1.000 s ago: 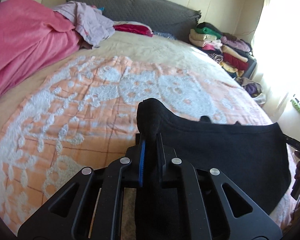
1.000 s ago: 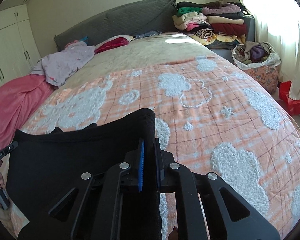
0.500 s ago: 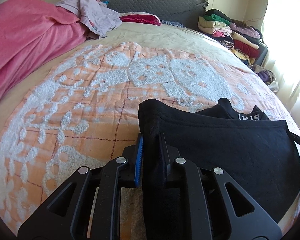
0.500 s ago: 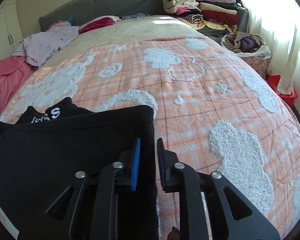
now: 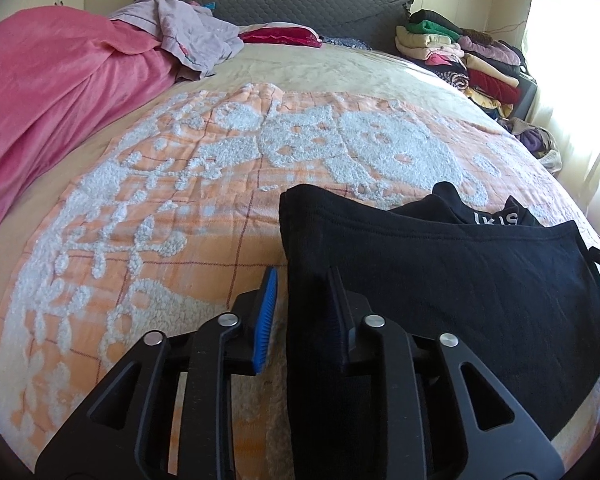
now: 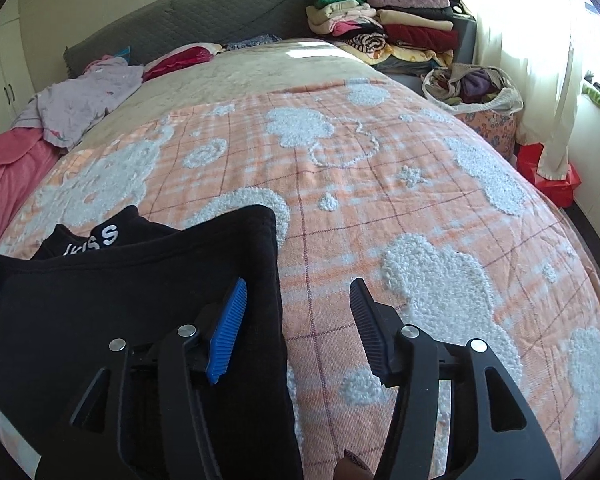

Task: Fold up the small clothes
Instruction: 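Open both grippers and press the folded sweatshirt flat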

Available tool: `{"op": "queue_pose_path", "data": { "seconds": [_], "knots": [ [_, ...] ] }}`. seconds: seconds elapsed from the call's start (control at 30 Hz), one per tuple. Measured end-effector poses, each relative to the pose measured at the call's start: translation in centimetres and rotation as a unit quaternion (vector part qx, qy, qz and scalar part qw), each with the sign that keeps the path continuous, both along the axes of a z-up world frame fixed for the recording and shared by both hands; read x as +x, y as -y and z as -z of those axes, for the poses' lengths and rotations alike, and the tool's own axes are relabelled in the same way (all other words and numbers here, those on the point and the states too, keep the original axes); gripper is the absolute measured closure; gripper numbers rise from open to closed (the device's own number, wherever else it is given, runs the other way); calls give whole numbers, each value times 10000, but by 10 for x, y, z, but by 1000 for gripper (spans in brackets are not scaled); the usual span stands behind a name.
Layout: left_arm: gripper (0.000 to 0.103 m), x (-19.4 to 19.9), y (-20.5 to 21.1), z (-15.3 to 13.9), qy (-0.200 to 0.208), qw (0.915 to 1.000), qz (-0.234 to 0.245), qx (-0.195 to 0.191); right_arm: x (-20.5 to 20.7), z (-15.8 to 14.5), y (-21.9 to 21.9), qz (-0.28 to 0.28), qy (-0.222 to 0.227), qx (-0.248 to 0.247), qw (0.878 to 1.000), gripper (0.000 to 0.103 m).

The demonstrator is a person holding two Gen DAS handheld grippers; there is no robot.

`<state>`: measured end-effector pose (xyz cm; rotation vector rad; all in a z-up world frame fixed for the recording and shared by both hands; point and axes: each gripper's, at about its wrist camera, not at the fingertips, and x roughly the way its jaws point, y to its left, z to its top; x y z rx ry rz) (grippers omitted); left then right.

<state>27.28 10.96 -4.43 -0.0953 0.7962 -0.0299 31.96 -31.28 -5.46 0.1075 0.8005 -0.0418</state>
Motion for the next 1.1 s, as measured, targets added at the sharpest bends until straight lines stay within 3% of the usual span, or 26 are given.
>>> {"op": "queue_pose_path", "data": {
  "seconds": [0.07,0.27,0.53,0.73,0.8,0.97,1.03,1.1],
  "knots": [
    [80,-4,-2,-2,-5,10000,-13,-16,-7,-8,-4,-71,135,-58,9999,41],
    [70,-17,-4,-12,72,10000,-39,29,-29,-23,-14,-270,376,102,9989,41],
    [46,-41,3,-35,289,9995,46,98,-58,-25,-48,-813,402,188,9957,41],
    [44,-57,19,-40,300,9990,266,185,-75,-11,-68,-1150,134,542,9918,41],
    [40,-61,26,-37,255,9987,365,241,-80,-5,-72,-1228,28,610,9906,41],
    [37,-68,39,-21,27,9977,507,445,-87,7,-80,-1280,-187,548,9901,40],
    [37,-70,41,-11,-147,9975,523,452,-90,10,-83,-1313,-218,553,9896,30],
    [37,-74,42,0,-300,9970,528,477,-94,12,-84,-1302,-227,522,9898,28]
  ]
}}
